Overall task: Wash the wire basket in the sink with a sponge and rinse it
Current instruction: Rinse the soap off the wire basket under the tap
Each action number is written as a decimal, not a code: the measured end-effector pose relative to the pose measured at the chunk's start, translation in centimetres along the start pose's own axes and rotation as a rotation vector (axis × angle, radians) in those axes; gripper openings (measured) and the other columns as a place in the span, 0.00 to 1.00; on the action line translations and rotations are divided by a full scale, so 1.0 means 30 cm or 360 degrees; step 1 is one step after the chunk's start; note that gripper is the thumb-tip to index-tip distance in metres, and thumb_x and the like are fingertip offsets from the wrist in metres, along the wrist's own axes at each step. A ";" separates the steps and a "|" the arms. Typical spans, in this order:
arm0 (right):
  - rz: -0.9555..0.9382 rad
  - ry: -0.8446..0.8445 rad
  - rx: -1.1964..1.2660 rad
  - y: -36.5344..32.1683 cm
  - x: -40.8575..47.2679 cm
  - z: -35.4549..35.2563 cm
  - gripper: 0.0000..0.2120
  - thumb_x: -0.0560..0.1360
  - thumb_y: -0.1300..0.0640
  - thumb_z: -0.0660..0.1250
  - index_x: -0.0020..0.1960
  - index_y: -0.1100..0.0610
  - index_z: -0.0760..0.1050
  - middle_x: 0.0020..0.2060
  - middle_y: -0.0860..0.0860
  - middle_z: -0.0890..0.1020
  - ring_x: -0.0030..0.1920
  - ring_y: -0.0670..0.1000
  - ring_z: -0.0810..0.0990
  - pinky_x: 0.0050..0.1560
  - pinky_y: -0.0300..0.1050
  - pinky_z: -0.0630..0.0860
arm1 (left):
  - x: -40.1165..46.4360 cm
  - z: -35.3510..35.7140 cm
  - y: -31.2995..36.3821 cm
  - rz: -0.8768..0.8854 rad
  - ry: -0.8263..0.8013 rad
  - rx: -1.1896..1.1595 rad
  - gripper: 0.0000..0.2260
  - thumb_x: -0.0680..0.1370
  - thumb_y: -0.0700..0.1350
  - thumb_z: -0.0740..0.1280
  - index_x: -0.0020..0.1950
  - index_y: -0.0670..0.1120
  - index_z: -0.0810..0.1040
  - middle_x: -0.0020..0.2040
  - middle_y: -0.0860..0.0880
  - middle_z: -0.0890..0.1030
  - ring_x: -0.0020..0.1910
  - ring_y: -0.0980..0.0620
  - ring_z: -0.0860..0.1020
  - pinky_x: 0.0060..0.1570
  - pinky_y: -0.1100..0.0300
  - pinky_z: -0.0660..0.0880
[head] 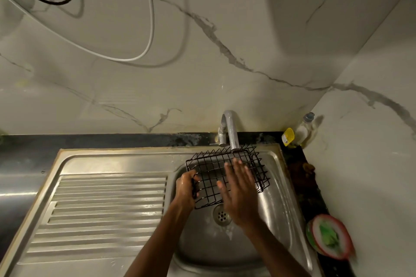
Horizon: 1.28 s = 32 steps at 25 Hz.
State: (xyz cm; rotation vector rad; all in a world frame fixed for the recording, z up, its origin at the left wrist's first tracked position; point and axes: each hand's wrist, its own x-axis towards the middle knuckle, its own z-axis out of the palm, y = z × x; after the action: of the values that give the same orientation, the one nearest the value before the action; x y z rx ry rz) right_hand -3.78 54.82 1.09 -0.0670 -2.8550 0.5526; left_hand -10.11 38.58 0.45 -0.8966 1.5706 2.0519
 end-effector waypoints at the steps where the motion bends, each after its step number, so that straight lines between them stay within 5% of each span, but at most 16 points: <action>1: -0.0191 -0.0029 -0.0044 -0.019 -0.017 -0.005 0.30 0.83 0.38 0.47 0.79 0.54 0.62 0.79 0.56 0.60 0.80 0.55 0.56 0.79 0.57 0.54 | -0.002 -0.008 -0.005 -0.0005 0.0000 -0.0022 0.11 0.77 0.39 0.61 0.35 0.48 0.72 0.28 0.52 0.70 0.27 0.55 0.65 0.25 0.61 0.62; 3: -0.0416 -0.0070 -0.0160 0.051 0.012 -0.040 0.27 0.84 0.40 0.47 0.79 0.50 0.61 0.79 0.53 0.60 0.80 0.53 0.55 0.77 0.60 0.58 | -0.011 -0.025 -0.016 -0.0029 -0.0045 -0.0108 0.11 0.75 0.38 0.60 0.34 0.49 0.71 0.29 0.51 0.69 0.26 0.54 0.65 0.22 0.62 0.61; 8: 0.0167 0.0086 -0.0028 0.054 0.016 -0.003 0.27 0.84 0.41 0.48 0.79 0.51 0.61 0.80 0.54 0.58 0.80 0.56 0.56 0.77 0.58 0.59 | -0.019 -0.003 -0.014 -0.0045 0.0015 0.0004 0.09 0.75 0.39 0.63 0.35 0.47 0.73 0.29 0.50 0.70 0.25 0.54 0.66 0.23 0.61 0.62; 10: -0.0191 0.0053 0.0016 -0.118 -0.022 0.048 0.25 0.85 0.43 0.51 0.77 0.54 0.65 0.79 0.56 0.61 0.80 0.57 0.55 0.78 0.56 0.57 | -0.037 0.007 -0.011 0.0019 -0.0122 0.0087 0.07 0.78 0.42 0.67 0.40 0.46 0.78 0.34 0.49 0.76 0.28 0.53 0.74 0.26 0.60 0.71; 12: -0.0603 -0.0033 -0.0046 -0.192 -0.029 0.042 0.23 0.86 0.45 0.50 0.76 0.53 0.67 0.79 0.53 0.62 0.80 0.59 0.54 0.78 0.57 0.56 | -0.058 0.022 -0.021 0.0096 -0.0255 0.0204 0.08 0.84 0.45 0.63 0.50 0.46 0.81 0.43 0.51 0.82 0.40 0.55 0.81 0.39 0.61 0.79; 14: -0.0608 -0.0034 0.0049 -0.153 0.001 0.000 0.25 0.86 0.46 0.47 0.78 0.54 0.64 0.80 0.50 0.61 0.81 0.54 0.53 0.78 0.55 0.57 | -0.067 0.066 0.016 0.0075 -0.0117 0.0139 0.10 0.85 0.42 0.62 0.47 0.43 0.80 0.41 0.47 0.81 0.39 0.52 0.81 0.39 0.58 0.78; 16: -0.0297 -0.0084 0.0303 -0.085 0.006 -0.006 0.26 0.85 0.43 0.46 0.81 0.52 0.57 0.81 0.48 0.56 0.81 0.48 0.51 0.79 0.50 0.53 | -0.056 0.084 0.049 0.0031 -0.0046 0.0091 0.06 0.79 0.42 0.68 0.44 0.41 0.81 0.38 0.44 0.80 0.32 0.51 0.77 0.30 0.58 0.74; 19: 0.0673 -0.0275 0.0620 0.061 0.062 0.061 0.40 0.79 0.30 0.42 0.82 0.53 0.48 0.82 0.52 0.50 0.81 0.51 0.49 0.80 0.55 0.53 | -0.054 0.077 0.065 0.0151 0.0004 0.0321 0.07 0.75 0.44 0.72 0.45 0.40 0.85 0.40 0.43 0.83 0.34 0.46 0.76 0.26 0.59 0.74; 21: 0.1366 -0.0519 0.0959 0.078 0.185 0.086 0.46 0.76 0.27 0.44 0.81 0.59 0.55 0.79 0.60 0.59 0.78 0.59 0.60 0.77 0.60 0.59 | -0.098 0.092 0.055 0.0308 -0.0010 0.0510 0.07 0.75 0.44 0.75 0.46 0.40 0.85 0.40 0.44 0.87 0.36 0.42 0.82 0.31 0.55 0.82; 23: 0.1841 -0.0639 0.1566 0.056 0.285 0.093 0.39 0.80 0.31 0.48 0.70 0.63 0.72 0.65 0.65 0.77 0.64 0.63 0.76 0.69 0.60 0.70 | -0.121 0.130 0.059 0.0385 -0.0007 0.0587 0.07 0.74 0.45 0.78 0.46 0.42 0.86 0.39 0.46 0.88 0.35 0.45 0.86 0.35 0.52 0.84; 25: 0.1863 -0.0759 0.1898 0.024 0.319 0.078 0.35 0.79 0.32 0.55 0.60 0.63 0.79 0.50 0.63 0.84 0.51 0.62 0.83 0.58 0.60 0.78 | -0.127 0.153 0.080 0.0432 -0.0102 0.0501 0.09 0.75 0.46 0.77 0.48 0.41 0.85 0.39 0.46 0.88 0.31 0.50 0.85 0.31 0.57 0.80; 29: 0.1758 -0.1015 0.1984 -0.009 0.375 0.021 0.27 0.79 0.38 0.60 0.56 0.62 0.81 0.43 0.60 0.86 0.37 0.61 0.85 0.35 0.55 0.82 | -0.110 0.161 0.122 0.0443 -0.0189 0.0463 0.12 0.72 0.46 0.79 0.50 0.40 0.85 0.41 0.44 0.88 0.33 0.50 0.85 0.34 0.56 0.80; 32: 0.1807 -0.0990 0.1894 -0.031 0.440 -0.013 0.26 0.78 0.37 0.63 0.47 0.61 0.81 0.38 0.58 0.84 0.36 0.59 0.83 0.37 0.55 0.82 | -0.107 0.178 0.116 0.0266 -0.0207 0.0359 0.09 0.70 0.34 0.78 0.48 0.36 0.83 0.35 0.43 0.85 0.23 0.52 0.77 0.38 0.48 0.81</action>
State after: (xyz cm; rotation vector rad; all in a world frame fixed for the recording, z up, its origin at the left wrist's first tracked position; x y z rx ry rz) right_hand -16.52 55.26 4.66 -1.4883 -2.0884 2.6607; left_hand -11.41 42.89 5.97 -0.5561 1.8117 1.9464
